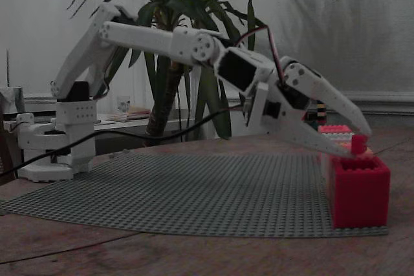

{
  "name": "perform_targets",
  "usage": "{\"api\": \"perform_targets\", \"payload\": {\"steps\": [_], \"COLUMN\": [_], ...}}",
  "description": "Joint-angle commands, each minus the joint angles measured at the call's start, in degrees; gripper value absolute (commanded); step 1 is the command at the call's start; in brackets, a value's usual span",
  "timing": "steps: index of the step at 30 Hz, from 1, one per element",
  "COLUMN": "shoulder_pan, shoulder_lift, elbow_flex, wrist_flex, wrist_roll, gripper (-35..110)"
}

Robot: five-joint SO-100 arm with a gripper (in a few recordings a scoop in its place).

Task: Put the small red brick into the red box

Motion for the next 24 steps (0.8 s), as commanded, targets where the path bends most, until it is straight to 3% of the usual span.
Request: {"api": "perform_targets", "payload": {"steps": [1, 5, 11, 17, 24], "shoulder_pan": [-0.62, -0.79, -0.88, -1.93, -5.62], "shoulder_lift": [4.31, 4.92, 8.79, 23.38, 46.05], "elbow_flex": [-4.39, -4.22, -0.79, 10.11, 33.49], "wrist_flex": [1.23, 1.67, 1.67, 1.67, 6.86], "wrist_roll": [-0.7, -0.62, -0.09, -1.67, -4.22], "gripper": [18, 22, 16, 0, 0]}}
